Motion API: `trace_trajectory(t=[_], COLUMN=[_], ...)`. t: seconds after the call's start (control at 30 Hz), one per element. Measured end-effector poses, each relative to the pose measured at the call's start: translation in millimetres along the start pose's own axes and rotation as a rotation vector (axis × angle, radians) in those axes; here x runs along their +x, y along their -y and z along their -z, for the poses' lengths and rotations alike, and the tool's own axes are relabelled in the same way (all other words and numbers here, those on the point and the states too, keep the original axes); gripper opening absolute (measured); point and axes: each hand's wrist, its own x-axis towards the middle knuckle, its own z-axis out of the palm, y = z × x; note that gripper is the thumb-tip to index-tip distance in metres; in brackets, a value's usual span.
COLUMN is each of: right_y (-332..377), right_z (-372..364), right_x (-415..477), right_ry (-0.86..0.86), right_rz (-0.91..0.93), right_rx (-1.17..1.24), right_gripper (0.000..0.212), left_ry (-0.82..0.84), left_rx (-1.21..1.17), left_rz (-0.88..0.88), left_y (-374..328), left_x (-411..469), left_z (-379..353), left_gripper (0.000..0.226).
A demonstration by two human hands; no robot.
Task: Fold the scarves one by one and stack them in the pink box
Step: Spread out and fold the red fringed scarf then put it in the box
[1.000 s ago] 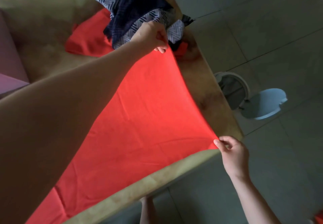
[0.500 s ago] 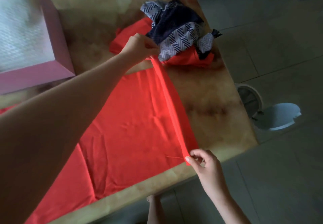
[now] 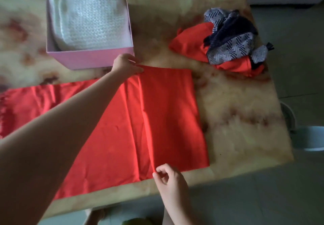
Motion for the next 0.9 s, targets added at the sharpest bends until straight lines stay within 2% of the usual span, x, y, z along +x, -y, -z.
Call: trace_trajectory(t=[0.1, 0.27, 0.53, 0.67, 0.9], right_y=[16, 43, 104, 139, 189], right_z=[-23, -59, -133, -176, -244], right_x=[-4, -20, -52, -66, -91], right_ry=[0.061, 0.157, 0.223, 0.266, 0.36], right_rz=[-0.065, -0.033, 0.049, 0.086, 0.106], right_rx=[0.033, -0.026, -0.031, -0.04, -0.05], right_gripper=[0.017, 0.007, 0.01, 0.012, 0.012], left_ry=[-0.005, -0.094, -0.131, -0.183, -0.31], left_rx=[-0.092, -0.097, -0.276, -0.291, -0.294], left_rz=[0.056, 0.043, 0.085, 0.081, 0.085], left_y=[22, 56, 111, 146, 207], left_x=[-5, -11, -30, -42, -60], left_z=[21, 63, 151, 203, 284], left_gripper=[0.042, 0.038, 0.031, 0.024, 0.027])
